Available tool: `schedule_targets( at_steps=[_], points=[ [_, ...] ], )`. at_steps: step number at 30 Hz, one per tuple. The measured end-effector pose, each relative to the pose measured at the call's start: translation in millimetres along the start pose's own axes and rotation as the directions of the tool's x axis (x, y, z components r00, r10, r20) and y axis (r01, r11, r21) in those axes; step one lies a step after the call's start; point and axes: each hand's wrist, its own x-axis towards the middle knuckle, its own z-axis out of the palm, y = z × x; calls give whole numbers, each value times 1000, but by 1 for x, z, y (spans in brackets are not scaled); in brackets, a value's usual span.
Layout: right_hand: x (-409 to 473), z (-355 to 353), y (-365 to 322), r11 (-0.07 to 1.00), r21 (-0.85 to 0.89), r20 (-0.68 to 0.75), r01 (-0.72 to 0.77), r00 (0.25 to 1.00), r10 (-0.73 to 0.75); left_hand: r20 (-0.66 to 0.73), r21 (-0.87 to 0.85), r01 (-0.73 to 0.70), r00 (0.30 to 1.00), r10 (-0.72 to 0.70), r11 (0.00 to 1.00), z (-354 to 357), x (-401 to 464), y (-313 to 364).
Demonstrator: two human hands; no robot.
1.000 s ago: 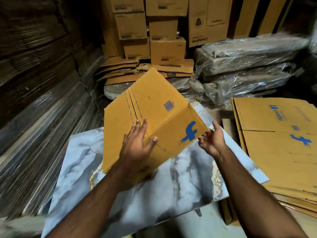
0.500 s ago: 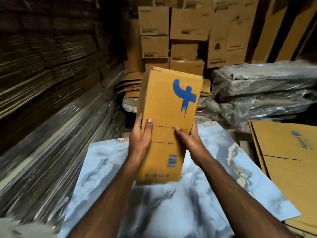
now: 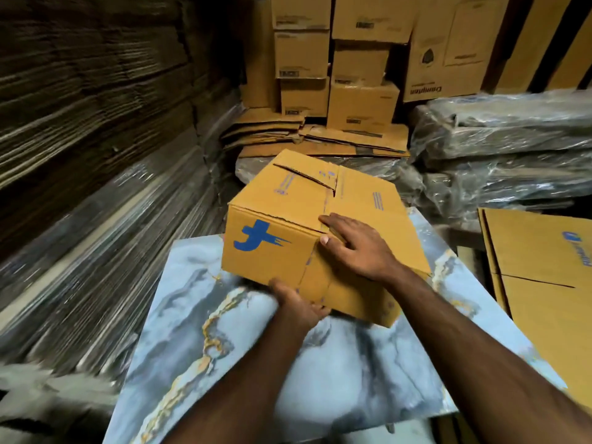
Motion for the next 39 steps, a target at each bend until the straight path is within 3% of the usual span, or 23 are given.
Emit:
schedule_targets(
  at_steps=[5,13,17,21,24,27,30,31,32,33,35,37,39],
  points=[
    [-9,7,2,988,150,46,-31,999,25,-57,-55,137,988,-140,989,-22,9,-25],
    [-49,33,30,905,351,167,-240,967,191,-9,255,284,957,-291,924,-66,23,-48],
    [-65,57,36,963,225,127,-147,984,121,20,604,292,925,-380,741,-56,19,-29],
    [-58,56,35,855,401,168,-327,944,282,24,840,236,883,-468,488,-29,10,3],
    [-57,57,32,825,443,141,-350,936,322,56,923,138,876,-480,359,-13,2,24],
    [-57,60,29,781,507,122,-366,927,355,125,960,-14,916,-381,281,-2,-3,40],
    [-49,63,22,674,612,111,-415,888,446,249,929,-224,967,-51,294,10,2,54],
    [-44,63,20,643,633,106,-431,871,479,281,923,-292,957,77,250,14,9,59],
    [-38,62,18,623,646,95,-441,856,507,312,928,-343,929,199,147,20,17,62],
    [-31,60,19,611,656,77,-442,845,529,351,932,-360,885,307,-28,24,28,65],
    [-14,53,25,600,675,19,-430,823,568,390,903,-251,820,419,-349,35,45,66],
    [6,45,33,606,677,-40,-417,801,597,354,874,-123,824,443,-469,46,57,61],
    [31,41,41,587,691,-65,-421,773,630,294,866,-44,850,438,-497,57,63,53]
  ],
)
